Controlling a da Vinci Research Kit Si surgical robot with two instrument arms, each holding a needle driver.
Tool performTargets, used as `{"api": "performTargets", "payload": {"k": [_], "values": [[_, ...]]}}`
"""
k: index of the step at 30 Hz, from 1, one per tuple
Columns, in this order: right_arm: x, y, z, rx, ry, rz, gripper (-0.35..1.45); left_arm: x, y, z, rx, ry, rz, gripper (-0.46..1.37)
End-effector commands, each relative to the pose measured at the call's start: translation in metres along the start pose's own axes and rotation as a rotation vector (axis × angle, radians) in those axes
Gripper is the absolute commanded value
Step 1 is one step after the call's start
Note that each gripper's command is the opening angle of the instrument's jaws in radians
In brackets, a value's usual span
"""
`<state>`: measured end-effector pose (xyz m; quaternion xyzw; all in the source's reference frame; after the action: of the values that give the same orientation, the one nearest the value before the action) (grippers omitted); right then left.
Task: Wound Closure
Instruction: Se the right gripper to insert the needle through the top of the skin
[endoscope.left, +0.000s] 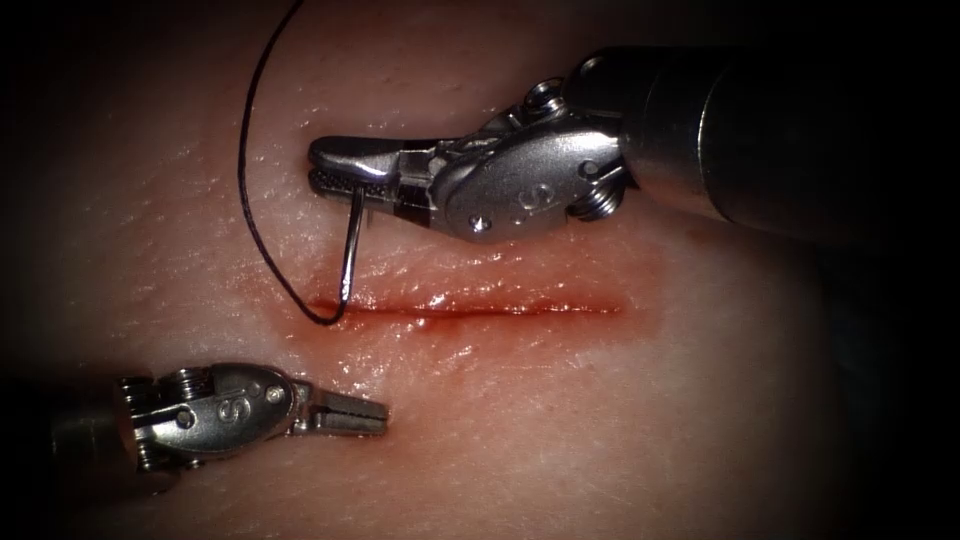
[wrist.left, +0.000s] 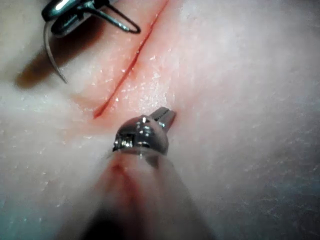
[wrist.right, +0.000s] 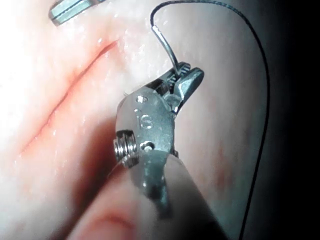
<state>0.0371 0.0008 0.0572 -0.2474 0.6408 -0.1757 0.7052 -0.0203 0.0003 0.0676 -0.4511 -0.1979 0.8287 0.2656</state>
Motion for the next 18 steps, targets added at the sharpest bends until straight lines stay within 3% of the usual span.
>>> {"api": "performTargets", "payload": {"k": [1,18], "values": [[-0.0002,-0.0001,-0.0001,-0.002,-0.002,0.004,-0.35,0.0000,0.0000,0.0000,-0.004,0.001,0.000,-0.28],[-0.0011,-0.0065,-0.0004,0.076,-0.002,0.065,-0.35,0.0005,-0.0003,-0.0002,0.002,0.016,-0.007,-0.32]]}}
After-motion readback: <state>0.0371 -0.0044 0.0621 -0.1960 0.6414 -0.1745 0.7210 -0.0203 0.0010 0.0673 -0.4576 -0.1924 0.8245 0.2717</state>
